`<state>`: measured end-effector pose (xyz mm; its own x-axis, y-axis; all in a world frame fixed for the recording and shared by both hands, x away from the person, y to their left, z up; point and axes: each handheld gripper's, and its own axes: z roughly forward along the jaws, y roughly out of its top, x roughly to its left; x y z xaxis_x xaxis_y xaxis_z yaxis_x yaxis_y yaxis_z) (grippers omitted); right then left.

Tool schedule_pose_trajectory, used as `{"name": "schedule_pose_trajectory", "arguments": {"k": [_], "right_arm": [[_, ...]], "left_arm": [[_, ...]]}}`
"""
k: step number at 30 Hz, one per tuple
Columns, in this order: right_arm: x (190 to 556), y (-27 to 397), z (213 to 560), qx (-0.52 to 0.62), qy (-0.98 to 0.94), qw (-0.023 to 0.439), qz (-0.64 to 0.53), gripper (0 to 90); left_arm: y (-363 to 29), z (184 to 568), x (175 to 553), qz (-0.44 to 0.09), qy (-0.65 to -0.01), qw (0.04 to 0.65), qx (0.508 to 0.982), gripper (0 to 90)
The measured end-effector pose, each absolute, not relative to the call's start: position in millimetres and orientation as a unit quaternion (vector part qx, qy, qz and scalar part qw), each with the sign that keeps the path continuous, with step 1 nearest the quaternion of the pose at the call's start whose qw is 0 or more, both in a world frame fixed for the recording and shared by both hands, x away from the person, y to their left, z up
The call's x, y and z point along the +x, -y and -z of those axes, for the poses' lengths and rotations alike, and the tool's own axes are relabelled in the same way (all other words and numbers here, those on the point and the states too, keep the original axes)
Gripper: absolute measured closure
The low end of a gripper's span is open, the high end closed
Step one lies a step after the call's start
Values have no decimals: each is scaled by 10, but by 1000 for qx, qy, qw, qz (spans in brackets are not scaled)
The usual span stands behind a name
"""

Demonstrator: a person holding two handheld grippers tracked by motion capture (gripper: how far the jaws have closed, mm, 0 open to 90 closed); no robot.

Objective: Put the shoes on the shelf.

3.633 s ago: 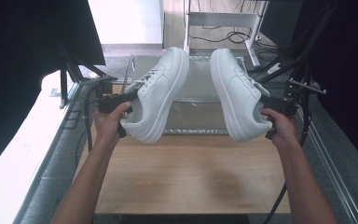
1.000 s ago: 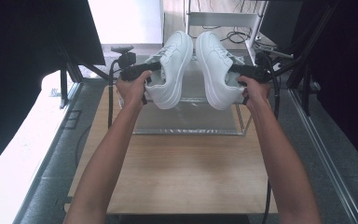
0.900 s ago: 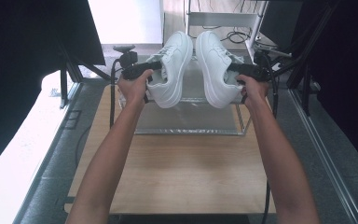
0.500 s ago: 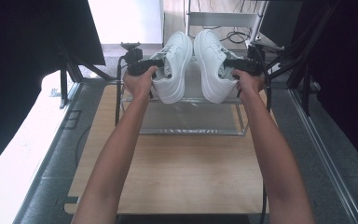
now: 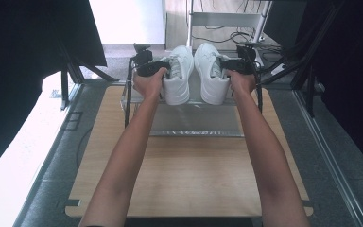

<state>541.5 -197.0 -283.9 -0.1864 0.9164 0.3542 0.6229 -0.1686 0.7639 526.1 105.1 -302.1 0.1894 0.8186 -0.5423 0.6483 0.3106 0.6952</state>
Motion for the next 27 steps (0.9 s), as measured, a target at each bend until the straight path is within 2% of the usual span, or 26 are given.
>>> {"name": "schedule_pose_trajectory", "arguments": {"k": [7, 12, 16, 19, 21, 23, 27], "right_arm": [[5430, 1847, 2844, 609, -637, 173, -440, 703], [5401, 1883, 2814, 594, -645, 168, -451, 522], [5246, 1901, 2673, 562, -647, 226, -463, 447], [5112, 1971, 2562, 538, -649, 245, -480, 447], [4992, 2048, 2504, 523, -651, 259, -485, 485], [4879, 2130, 2482, 513, -654, 257, -493, 542], [4702, 2286, 2577, 505, -668, 247, -488, 654]], "left_arm": [[-941, 3002, 5272, -87, -617, 506, 596, 652], [-1003, 3002, 5248, -58, -608, 537, 582, 529], [-1076, 2881, 5143, -62, -583, 568, 577, 517], [-1162, 2738, 5007, -81, -558, 579, 590, 513], [-1251, 2664, 4879, -104, -541, 582, 598, 537], [-1348, 2643, 4745, -118, -528, 579, 610, 588], [-1464, 2726, 4586, -111, -516, 567, 632, 742]]}}
